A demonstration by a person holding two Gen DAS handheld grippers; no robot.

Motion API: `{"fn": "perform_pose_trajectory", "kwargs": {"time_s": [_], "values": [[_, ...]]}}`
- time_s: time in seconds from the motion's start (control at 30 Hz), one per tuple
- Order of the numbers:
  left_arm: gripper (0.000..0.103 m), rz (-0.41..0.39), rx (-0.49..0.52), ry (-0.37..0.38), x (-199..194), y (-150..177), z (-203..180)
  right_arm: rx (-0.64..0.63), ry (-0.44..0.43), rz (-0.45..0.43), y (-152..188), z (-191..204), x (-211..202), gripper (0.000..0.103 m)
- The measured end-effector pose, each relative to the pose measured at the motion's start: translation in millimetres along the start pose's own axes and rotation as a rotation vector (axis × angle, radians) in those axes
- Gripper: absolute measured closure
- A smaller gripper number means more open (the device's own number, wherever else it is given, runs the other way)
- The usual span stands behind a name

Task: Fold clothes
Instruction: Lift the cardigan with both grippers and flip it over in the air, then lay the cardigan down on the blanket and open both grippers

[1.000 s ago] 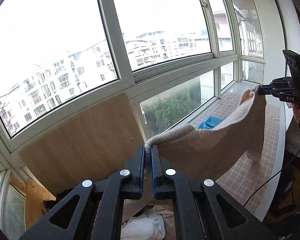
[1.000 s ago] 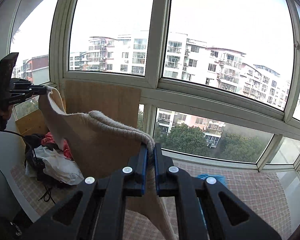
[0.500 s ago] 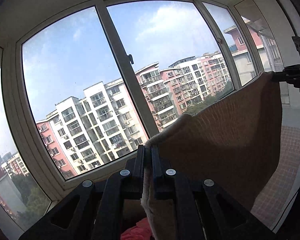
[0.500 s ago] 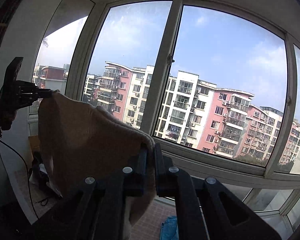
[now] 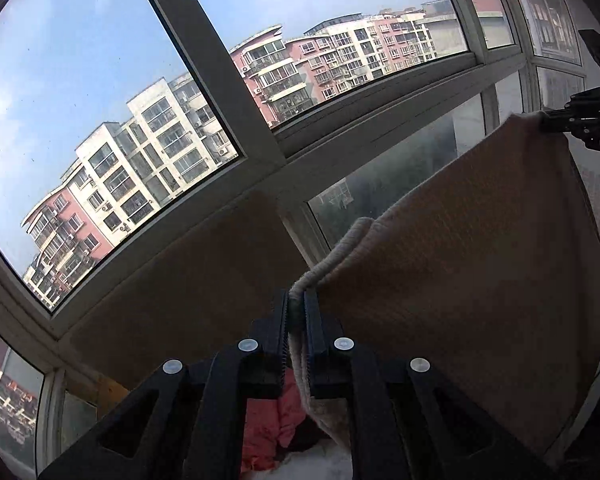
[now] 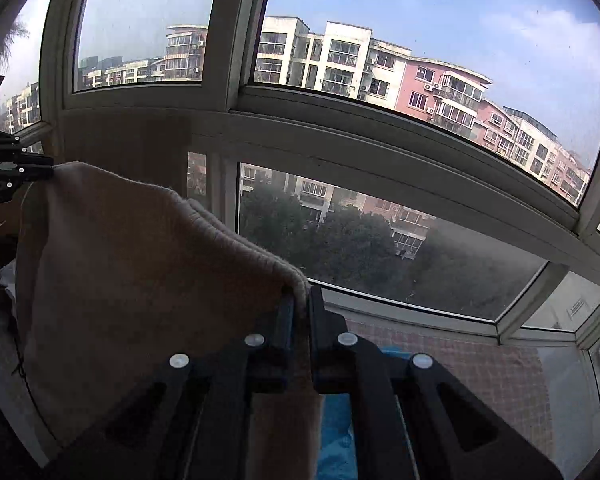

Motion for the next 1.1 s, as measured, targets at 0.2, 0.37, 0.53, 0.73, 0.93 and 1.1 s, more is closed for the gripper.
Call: {"fn": "perform_pose_trajectory", "kwargs": {"time_s": [0.2,0.37,0.53,0.73,0.93,1.1], "values": [[0.078,0.316,0.018,0.154,207.6,81.0,-50.8,0.104,-0.077,0.331,84.5,-9.5,169.3,0.093],[0.071,0.471,-0.029,0.310,246.4,184.8,-88.8,0.140,-0.127,0.416,151.6,-33.4,177.7,0.078],[0.068,0.580,-0.158,0.359,267.0,248.2,-103.9,0.182,-0.127,0.482,204.1,-39.4,179.8,0.078],[0.080,0.581,-0.190,0.381,277.8,249.1,-121.8,0.197,-0.151,0.461,194.0,-45.7,195.1,0.076],[0.098,0.551,-0.175,0.294,265.8,235.6,-118.6,0.105,-0.152,0.475,176.6,-24.8,229.2,0.073],[0.097,0.516,-0.123,0.052,242.4,222.0,-71.8,0.052,-0.135,0.460,160.7,-15.6,249.1,0.073]]}}
Point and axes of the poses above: each gripper's, at about its wrist camera, not at the fingertips, and x roughly the way its jaws point, z to its left, y to its underside, the point moved 4 cm from there along x, roughly the way its jaws point, and after that the axes turned 1 degree about y, right-handed, at the moved point
